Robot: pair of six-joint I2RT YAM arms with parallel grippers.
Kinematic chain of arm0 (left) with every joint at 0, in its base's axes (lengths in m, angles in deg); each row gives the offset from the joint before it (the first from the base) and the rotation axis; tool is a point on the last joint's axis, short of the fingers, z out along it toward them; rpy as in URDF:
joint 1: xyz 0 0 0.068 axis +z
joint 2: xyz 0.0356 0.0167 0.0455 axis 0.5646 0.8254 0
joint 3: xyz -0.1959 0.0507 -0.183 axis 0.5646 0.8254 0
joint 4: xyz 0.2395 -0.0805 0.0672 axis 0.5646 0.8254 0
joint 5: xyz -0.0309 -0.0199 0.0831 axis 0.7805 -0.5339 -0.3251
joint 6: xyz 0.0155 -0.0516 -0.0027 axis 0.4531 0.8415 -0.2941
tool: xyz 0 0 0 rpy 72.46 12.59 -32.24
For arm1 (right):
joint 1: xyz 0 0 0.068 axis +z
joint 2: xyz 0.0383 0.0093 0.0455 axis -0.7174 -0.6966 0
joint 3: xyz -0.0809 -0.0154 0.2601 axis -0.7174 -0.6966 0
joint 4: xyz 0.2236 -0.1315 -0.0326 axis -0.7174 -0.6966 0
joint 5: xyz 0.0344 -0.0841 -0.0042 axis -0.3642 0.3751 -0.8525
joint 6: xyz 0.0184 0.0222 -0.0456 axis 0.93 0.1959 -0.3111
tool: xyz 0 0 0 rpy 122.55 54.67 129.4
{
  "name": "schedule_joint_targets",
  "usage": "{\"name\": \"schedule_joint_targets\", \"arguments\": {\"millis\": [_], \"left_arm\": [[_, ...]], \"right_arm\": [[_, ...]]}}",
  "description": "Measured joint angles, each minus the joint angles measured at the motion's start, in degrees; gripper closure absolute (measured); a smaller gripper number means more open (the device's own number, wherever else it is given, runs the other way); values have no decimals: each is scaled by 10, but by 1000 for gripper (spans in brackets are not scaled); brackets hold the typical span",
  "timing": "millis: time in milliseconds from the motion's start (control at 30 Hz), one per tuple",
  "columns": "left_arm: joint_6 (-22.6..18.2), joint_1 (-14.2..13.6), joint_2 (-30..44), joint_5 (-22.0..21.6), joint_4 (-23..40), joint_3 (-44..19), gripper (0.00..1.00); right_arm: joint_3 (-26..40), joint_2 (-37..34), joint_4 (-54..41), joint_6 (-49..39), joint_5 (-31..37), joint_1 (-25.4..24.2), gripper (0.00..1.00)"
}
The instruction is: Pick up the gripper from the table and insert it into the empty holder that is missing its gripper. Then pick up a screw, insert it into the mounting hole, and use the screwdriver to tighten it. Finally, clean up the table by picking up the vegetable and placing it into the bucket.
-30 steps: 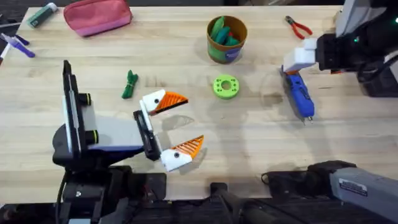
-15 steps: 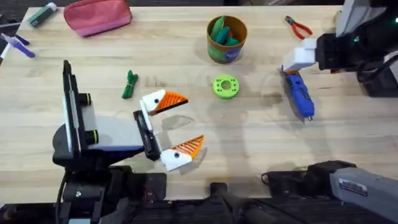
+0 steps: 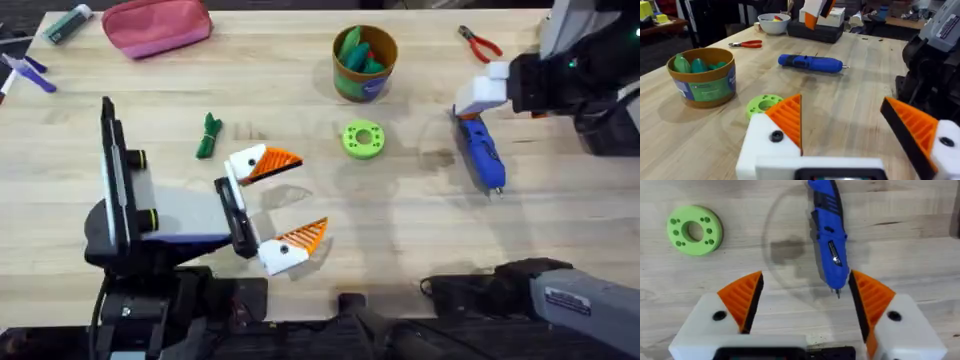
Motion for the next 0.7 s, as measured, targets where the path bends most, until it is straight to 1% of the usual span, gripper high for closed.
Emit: {"name": "schedule_joint_targets", "arguments": {"millis": [567, 633, 667, 700], "left_arm": [[0, 0, 0, 0, 0, 0, 5], [0, 0, 0, 0, 0, 0, 55], [0, 0, 0, 0, 0, 0, 100], [0, 0, 0, 0, 0, 0, 178]], "right_arm": [[0, 0, 0, 0, 0, 0, 11], [0, 0, 0, 0, 0, 0, 9], [0, 0, 0, 0, 0, 0, 10], [0, 0, 0, 0, 0, 0, 9]]}}
